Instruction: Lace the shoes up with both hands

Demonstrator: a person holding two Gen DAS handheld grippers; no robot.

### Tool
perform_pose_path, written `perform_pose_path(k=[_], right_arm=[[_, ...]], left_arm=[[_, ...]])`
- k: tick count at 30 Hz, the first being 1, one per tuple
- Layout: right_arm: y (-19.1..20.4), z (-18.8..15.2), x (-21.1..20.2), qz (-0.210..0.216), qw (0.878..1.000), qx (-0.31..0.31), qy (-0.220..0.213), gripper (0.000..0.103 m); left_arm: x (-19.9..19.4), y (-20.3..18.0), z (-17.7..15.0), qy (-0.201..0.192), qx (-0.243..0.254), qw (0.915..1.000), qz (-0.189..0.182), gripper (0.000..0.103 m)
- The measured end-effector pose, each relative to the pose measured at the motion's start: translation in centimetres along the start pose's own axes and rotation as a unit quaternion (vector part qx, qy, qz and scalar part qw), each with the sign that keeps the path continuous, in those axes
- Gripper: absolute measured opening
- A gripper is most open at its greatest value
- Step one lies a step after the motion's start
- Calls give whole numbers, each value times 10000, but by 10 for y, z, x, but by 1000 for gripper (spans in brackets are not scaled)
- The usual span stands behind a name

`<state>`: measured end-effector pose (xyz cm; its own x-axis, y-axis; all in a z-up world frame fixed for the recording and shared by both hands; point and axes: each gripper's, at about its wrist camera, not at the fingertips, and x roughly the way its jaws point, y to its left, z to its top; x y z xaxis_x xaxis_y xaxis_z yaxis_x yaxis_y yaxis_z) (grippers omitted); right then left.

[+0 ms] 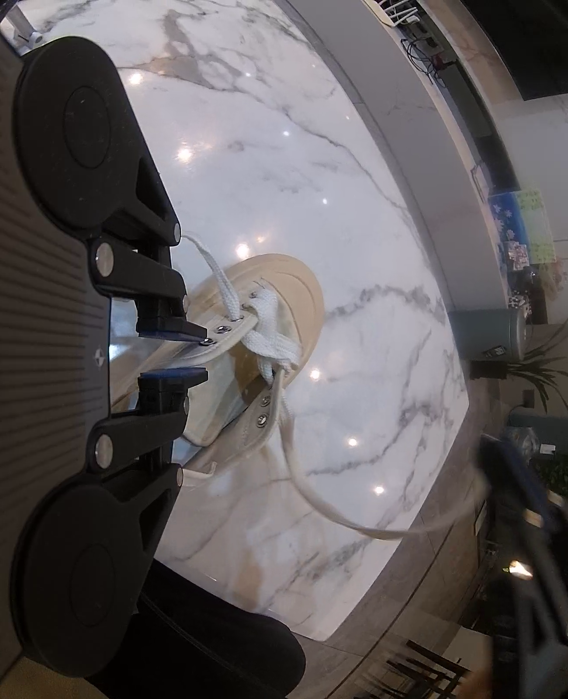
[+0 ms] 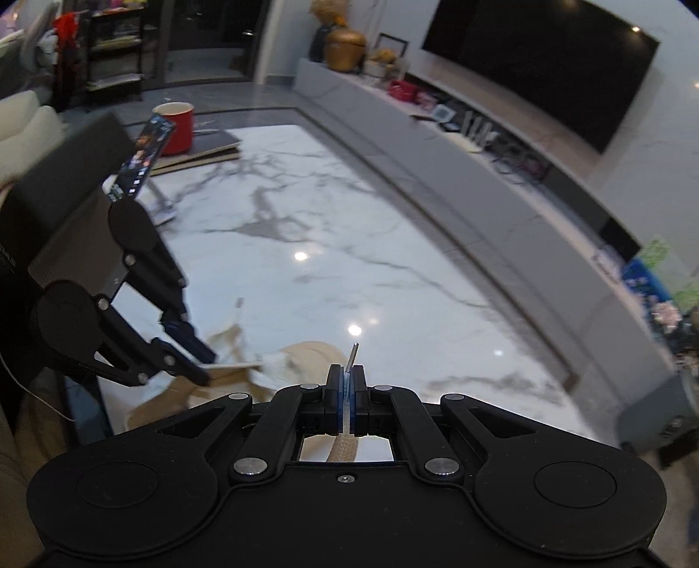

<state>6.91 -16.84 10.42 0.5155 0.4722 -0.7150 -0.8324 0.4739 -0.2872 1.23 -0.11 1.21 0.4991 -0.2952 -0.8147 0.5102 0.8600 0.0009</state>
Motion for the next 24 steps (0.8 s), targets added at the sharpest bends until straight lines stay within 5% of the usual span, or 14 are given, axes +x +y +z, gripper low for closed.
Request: perform_pose_path(k=[7,14,19,24], right_arm=[[-19,3,-54,-1122,9934,118,-199,1],[-36,6,-96,-2340,9714,172,-359,0],[-36,6,-101,-2658,9629,139,-448,0],[-31,7,-90,-2356,9702,120,-559,0]], left_arm=[[-3,-2,-2,-3,-61,10000,61,12],[-7,-5,-4,-2,-94,9999,91,12],[-10,-6,-4,4,-123,9998,136,12],[-11,-3,-5,1,-204,9997,120,12]])
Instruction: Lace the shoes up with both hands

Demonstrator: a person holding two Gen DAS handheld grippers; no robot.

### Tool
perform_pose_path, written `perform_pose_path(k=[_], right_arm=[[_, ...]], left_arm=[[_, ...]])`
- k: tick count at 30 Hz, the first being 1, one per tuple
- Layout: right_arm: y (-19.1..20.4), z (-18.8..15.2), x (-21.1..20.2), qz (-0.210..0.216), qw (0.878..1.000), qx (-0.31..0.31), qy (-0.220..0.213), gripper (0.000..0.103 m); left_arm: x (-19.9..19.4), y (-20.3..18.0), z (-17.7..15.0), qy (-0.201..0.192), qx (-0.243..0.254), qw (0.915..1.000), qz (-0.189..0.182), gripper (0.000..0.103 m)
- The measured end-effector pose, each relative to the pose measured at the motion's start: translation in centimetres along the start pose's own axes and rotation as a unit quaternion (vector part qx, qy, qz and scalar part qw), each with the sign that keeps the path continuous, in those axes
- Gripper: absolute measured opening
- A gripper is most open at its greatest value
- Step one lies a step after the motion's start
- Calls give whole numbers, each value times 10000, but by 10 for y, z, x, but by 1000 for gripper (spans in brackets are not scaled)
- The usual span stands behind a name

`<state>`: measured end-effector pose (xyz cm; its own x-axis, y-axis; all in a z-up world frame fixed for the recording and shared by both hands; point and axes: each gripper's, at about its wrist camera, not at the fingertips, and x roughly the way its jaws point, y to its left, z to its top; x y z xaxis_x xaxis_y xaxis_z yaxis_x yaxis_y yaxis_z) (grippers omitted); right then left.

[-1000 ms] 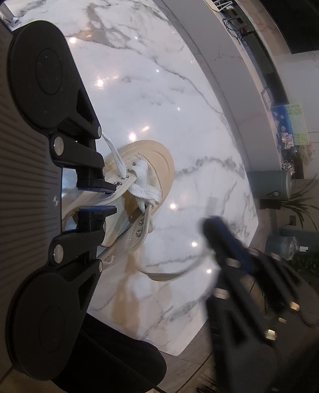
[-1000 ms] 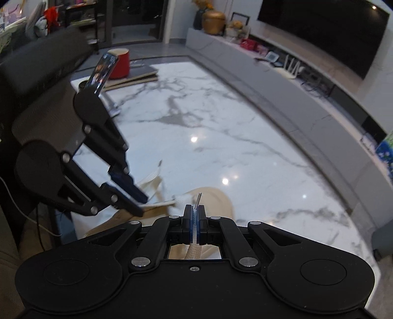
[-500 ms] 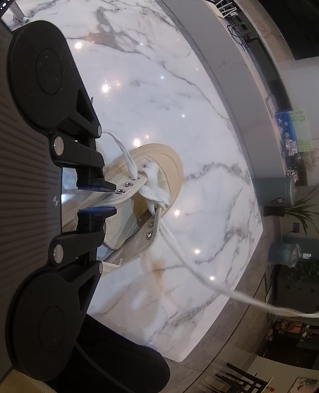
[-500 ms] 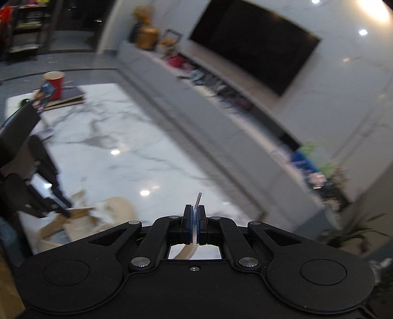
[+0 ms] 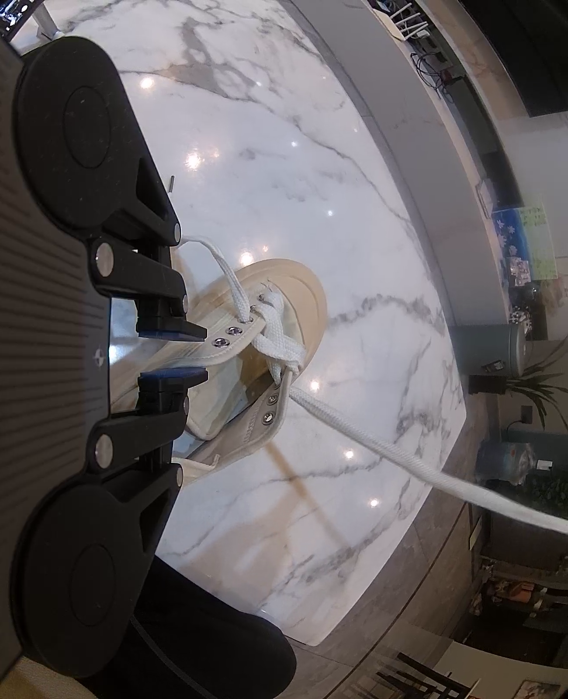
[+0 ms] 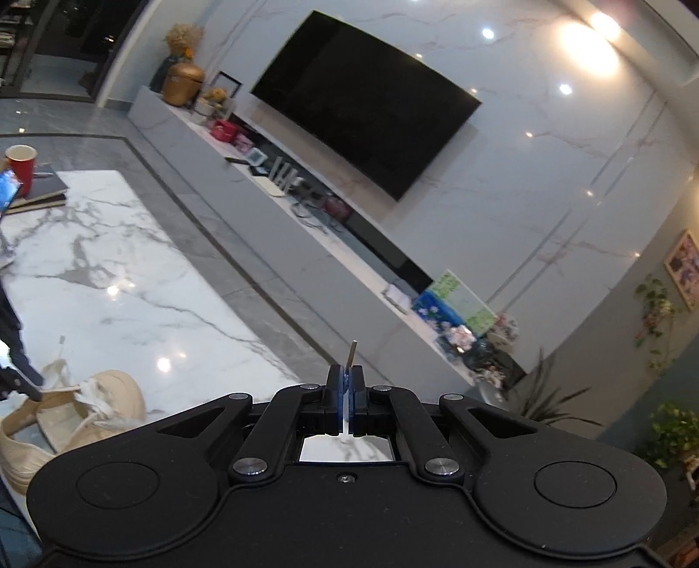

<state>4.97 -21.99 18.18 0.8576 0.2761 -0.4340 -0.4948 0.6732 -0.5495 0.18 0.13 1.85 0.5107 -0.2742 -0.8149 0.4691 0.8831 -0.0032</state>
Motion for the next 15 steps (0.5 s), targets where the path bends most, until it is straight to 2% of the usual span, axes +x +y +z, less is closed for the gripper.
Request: perform_pose_path(k=[10,15], right_arm=[[31,2,19,1017,9947,-31,-112,0],[59,1,38,1645,9861,-201,-62,0]], left_arm=[[1,4,0,22,-33,9999,-104,12],[2,7,-1,18,-83,9998,-198,12]])
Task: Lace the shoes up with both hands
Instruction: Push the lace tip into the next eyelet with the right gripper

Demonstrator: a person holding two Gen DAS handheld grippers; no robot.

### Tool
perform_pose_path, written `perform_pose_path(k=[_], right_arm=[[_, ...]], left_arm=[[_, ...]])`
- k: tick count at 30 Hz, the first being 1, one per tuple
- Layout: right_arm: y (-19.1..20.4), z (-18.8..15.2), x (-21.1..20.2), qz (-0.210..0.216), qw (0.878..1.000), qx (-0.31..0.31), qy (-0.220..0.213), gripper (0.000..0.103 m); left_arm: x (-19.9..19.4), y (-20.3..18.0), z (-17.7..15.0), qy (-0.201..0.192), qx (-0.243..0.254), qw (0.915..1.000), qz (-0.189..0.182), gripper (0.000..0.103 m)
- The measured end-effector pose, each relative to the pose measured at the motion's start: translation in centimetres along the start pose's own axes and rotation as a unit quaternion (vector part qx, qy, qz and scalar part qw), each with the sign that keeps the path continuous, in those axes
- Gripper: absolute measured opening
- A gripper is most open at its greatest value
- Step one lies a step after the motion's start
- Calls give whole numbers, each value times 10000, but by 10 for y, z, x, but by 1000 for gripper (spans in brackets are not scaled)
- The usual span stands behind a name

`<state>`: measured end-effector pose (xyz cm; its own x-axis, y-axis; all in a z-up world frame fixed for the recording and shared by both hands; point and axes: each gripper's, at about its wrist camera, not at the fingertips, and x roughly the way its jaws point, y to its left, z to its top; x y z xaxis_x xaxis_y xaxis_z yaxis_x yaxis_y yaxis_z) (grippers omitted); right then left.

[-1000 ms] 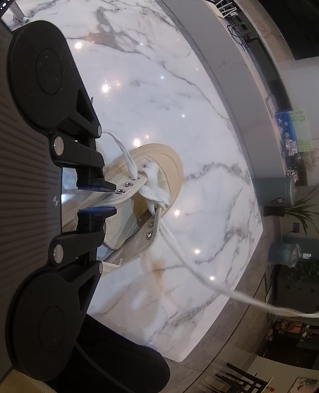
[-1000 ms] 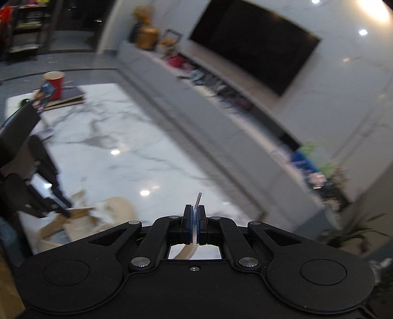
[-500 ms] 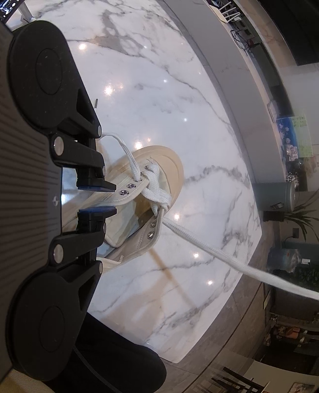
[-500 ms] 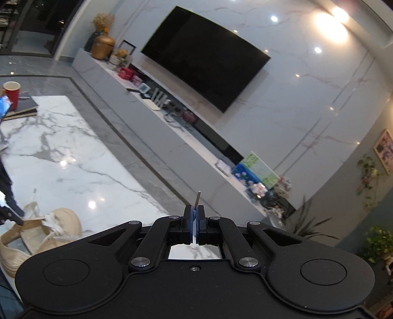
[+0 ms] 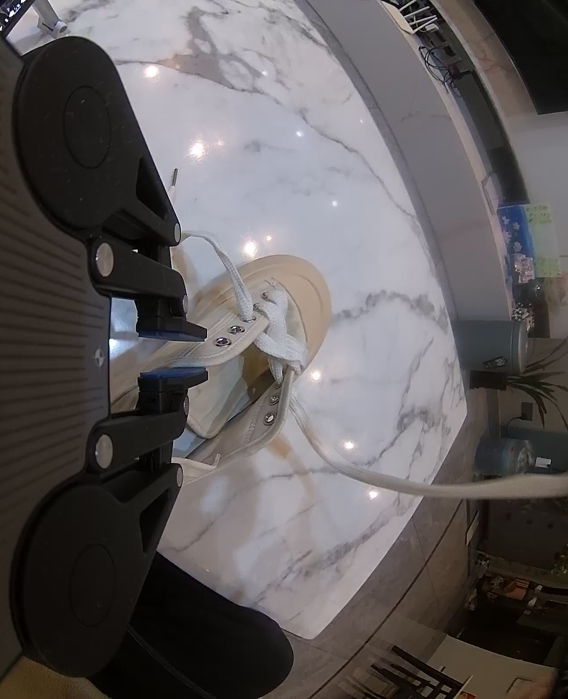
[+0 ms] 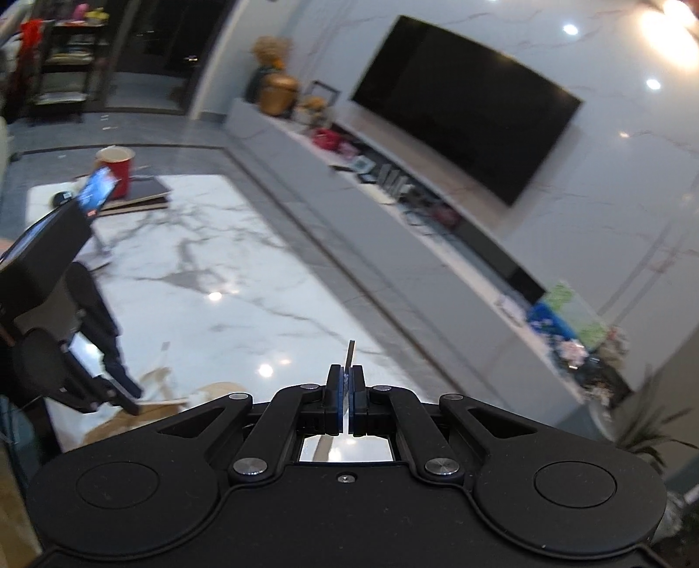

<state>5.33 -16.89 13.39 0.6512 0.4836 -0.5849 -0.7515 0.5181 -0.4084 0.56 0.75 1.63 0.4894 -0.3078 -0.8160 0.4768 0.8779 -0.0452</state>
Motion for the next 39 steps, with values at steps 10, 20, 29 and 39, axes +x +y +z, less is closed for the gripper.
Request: perform_pose_path(k=[10,20,29,39], right_arm=[[41,-13,49,1104,9925,-456,244,0],[69,-33,90,1863,9786,-712,507,0],[89,-40,108,2308,9668,-820,722,0],[96,-49,122,2382,9638,-746,938,0]], left_arm=[[3,3,0,57,8,10000,-74,14],[2,3,0,53,107,9999,-108,14],[0,9,-4,-22,-36,9997,-224,14],[2,11,-3,-53,-11,9996,-294,14]])
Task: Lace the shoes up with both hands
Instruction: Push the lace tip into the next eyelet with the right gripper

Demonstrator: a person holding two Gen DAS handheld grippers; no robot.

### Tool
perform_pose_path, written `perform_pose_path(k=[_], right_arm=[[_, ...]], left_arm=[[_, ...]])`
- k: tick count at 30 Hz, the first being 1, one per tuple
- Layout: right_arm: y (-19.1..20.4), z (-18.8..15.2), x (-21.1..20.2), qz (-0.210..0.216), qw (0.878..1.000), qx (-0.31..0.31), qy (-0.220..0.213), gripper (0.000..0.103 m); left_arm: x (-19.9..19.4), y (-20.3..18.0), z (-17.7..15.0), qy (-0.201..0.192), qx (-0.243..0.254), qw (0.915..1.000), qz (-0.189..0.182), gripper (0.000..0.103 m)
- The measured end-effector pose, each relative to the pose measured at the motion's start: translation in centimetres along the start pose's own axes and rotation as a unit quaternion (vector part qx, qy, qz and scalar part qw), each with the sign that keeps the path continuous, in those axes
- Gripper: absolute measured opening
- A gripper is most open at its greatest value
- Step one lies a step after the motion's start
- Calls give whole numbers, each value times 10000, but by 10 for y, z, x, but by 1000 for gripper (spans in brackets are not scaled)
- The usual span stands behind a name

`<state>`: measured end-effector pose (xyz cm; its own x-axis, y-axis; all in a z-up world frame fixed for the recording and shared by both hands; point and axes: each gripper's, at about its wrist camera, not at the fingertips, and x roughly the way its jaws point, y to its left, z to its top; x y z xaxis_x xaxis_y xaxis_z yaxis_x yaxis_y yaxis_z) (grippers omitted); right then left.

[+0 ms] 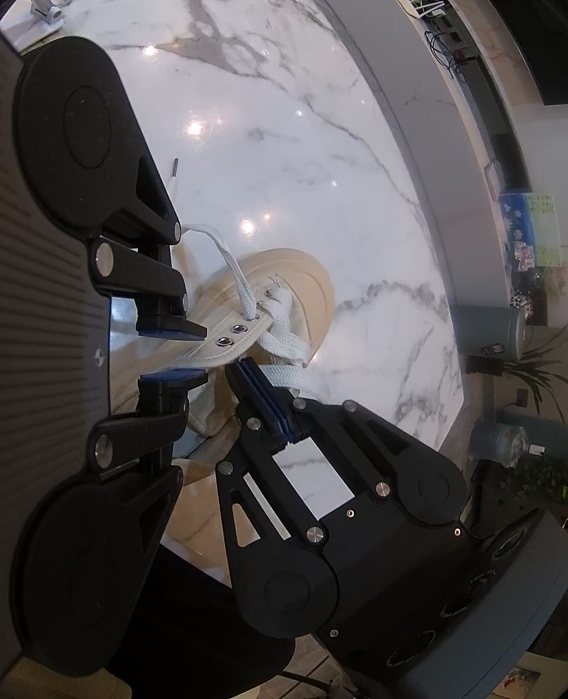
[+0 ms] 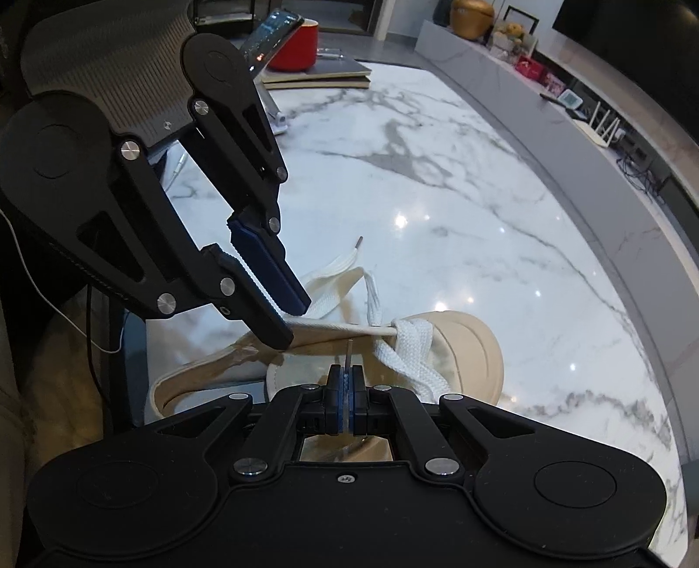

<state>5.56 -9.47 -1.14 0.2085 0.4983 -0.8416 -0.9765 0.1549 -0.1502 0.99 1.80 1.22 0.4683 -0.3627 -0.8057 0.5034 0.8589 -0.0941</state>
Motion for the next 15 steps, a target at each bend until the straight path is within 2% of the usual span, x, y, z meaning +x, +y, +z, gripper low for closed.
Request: perform_pose_path(k=[8,15], right_arm=[[-2,4,5,-17,10000,-13,-37,0],[-2,6,2,-28,9999,-33,-132,0]], left_arm=[[-1,0,1,1,32,10000,-25,14],[-11,-5,4,-38,256,9996,-106,14]])
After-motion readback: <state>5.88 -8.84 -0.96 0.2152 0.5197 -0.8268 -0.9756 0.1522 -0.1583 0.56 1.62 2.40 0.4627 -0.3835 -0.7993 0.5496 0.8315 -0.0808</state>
